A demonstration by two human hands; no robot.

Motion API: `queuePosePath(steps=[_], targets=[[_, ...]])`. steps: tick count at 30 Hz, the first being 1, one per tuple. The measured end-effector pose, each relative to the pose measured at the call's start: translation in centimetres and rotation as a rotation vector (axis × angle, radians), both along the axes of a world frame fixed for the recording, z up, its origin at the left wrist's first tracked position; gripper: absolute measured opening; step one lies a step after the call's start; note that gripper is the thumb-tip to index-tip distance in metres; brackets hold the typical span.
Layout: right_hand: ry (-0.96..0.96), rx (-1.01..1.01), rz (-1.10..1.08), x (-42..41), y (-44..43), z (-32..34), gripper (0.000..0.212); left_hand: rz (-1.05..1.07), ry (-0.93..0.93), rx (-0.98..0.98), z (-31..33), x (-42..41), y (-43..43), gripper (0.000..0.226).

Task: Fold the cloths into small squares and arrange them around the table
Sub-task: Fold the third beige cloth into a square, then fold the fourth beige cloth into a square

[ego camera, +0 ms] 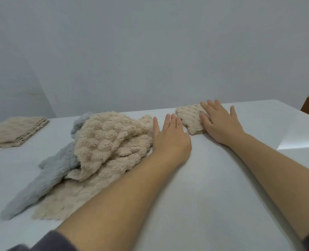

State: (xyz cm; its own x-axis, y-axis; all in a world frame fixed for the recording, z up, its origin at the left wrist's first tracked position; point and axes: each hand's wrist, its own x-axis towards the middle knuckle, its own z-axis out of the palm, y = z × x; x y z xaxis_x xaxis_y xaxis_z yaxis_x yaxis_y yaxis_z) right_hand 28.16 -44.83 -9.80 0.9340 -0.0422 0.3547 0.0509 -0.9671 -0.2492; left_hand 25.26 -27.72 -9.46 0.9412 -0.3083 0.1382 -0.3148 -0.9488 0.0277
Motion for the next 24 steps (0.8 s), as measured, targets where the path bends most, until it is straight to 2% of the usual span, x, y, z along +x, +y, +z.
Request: queuePosePath(steps=[3, 8, 11, 15, 16, 18, 21, 24], targets=[[0.048, 0.02, 0.072, -2.5, 3.2, 0.5, 0.053, -0.007, -0.092, 0.011, 0.9, -3.3, 3.1, 0.058], [0.142, 0.038, 0.275, -8.0, 9.2, 0.6, 0.056, 0.003, -0.188, -0.123, 1.5, -8.9, 9.3, 0.059], [0.175, 0.085, 0.349, -10.6, 12.4, 0.4, 0.058, -0.017, -0.313, -0.228, 1.1, -11.5, 13.0, 0.058], [0.223, 0.158, 0.411, -13.4, 16.3, 0.3, 0.059, 0.175, -0.416, -0.35, 0.3, -13.6, 17.8, 0.068], [0.23, 0.166, 0.417, -14.2, 17.1, 0.3, 0.059, 0.238, -0.402, -0.381, 0.3, -13.9, 18.7, 0.065], [0.249, 0.168, 0.416, -15.6, 18.7, 0.4, 0.058, 0.331, -0.369, -0.442, 0.8, -13.8, 19.7, 0.042], [0.266, 0.183, 0.402, -17.5, 20.7, 0.6, 0.059, 0.273, -0.363, -0.575, 2.1, -13.3, 19.9, 0.006], [0.22, 0.336, 0.372, -19.7, 21.8, 1.0, 0.059, 0.106, -0.283, -0.776, 3.3, -14.5, 20.3, 0.012]])
